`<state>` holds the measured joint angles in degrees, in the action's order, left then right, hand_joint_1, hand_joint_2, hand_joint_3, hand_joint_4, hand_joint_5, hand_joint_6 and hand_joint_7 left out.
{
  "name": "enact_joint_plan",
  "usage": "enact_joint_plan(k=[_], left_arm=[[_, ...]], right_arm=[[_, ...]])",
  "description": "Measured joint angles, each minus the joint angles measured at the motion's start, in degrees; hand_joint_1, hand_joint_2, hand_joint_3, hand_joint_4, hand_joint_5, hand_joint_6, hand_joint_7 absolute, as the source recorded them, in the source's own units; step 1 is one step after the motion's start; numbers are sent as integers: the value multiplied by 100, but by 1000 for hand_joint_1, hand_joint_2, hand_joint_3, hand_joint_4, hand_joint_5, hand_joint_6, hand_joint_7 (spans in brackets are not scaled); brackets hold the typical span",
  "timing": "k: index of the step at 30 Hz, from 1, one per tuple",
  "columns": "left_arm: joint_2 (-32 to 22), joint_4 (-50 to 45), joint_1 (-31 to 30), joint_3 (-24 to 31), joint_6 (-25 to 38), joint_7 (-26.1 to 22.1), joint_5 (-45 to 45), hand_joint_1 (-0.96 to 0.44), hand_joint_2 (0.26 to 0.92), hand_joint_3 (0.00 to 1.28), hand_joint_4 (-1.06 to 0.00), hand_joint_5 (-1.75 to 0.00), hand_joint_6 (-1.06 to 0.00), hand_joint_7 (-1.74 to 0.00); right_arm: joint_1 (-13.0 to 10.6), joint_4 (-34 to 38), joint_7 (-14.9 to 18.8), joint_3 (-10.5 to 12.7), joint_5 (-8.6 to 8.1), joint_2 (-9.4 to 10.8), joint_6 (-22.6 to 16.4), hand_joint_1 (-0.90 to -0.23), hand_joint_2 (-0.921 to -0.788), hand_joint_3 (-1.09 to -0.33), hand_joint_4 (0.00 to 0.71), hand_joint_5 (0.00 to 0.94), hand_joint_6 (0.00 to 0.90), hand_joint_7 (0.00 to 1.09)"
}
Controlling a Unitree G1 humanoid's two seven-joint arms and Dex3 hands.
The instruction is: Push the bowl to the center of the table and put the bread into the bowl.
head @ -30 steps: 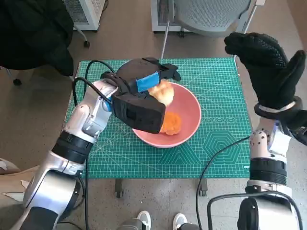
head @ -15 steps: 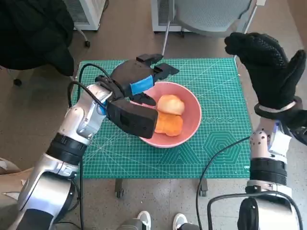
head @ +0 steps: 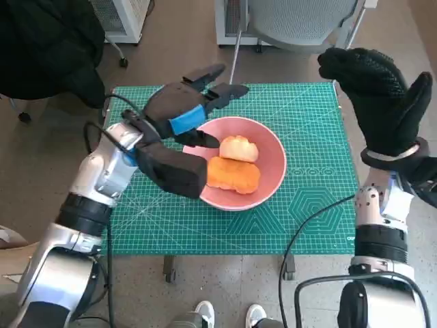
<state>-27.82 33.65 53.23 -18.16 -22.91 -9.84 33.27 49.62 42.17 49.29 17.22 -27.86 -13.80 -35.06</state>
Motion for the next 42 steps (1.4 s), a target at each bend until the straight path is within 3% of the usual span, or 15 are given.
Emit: enact_joint_plan(k=[11, 18, 23, 34, 42], left_arm=[[-122, -305, -543, 1195, -471, -338, -1919, -727, 921, 419, -99, -11, -170, -171], [246, -322, -941, 1898, -672, -992, -3657, -740, 921, 477, -93, -4, -128, -150], [536, -742, -1390, 2320, -315, -1451, -4800, -728, 921, 528, -70, 0, -67, -210], [642, -1639, -1828, 2646, 340, -1550, -5233, -704, 921, 594, -37, 0, 0, -293], [800, -2152, -1944, 2791, 580, -1541, -5410, -707, 921, 619, -32, -1, 1, -285]], right_arm=[[111, -1, -15, -9, 3, -7, -9, -733, -921, -783, 277, 4, 346, 5], [156, 2, -87, -23, 31, 8, -98, -745, -921, -774, 275, 2, 337, 1], [245, 106, -191, -36, 127, 26, -193, -754, -921, -770, 269, 0, 328, 0], [320, 189, -331, -158, 331, 74, -403, -745, -921, -784, 234, 0, 300, 0], [323, 213, -359, -198, 366, 80, -482, -731, -921, -786, 232, 0, 288, 0]])
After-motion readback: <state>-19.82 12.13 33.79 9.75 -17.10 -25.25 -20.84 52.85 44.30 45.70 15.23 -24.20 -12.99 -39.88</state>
